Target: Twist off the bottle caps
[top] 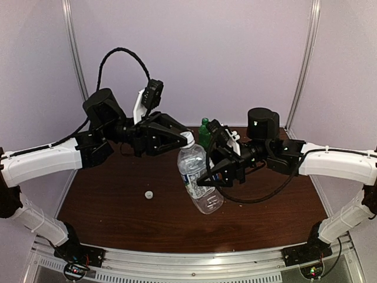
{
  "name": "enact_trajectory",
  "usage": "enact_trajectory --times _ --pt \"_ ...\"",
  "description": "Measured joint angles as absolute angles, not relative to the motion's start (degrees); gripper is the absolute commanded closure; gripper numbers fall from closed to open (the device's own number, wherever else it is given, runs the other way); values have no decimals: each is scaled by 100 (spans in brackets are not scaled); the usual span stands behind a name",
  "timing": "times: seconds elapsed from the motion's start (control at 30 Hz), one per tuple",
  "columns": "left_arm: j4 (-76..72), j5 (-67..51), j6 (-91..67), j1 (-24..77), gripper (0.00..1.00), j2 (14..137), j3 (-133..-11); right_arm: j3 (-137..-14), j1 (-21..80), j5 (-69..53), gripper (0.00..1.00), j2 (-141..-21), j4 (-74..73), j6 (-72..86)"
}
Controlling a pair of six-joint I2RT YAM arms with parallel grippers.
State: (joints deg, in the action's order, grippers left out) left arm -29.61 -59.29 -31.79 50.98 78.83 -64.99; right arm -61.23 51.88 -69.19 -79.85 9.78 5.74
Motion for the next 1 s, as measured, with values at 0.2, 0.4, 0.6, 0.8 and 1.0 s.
enact_trajectory --times 0.2,0.4,0.6,0.8,1.0 --pt "-2182 -5131 -3033 5098 100 7627 -6497 -6191 5162 -6182 60 -7852 526 292" --pt "-801 -2742 -3116 5341 100 7220 -6598 -6359 5151 -4646 60 -7811 36 21" --pt "-32 -607 -3308 5841 96 7253 -6829 -6361 5179 -3457 60 -7835 -152 -156" --pt "137 36 -3356 5935 70 7435 -7006 -6361 5181 -3035 59 -7876 -152 -204" --pt "102 -207 -2770 5931 38 7397 -6997 -6357 5177 -3216 54 -7876 -193 -327"
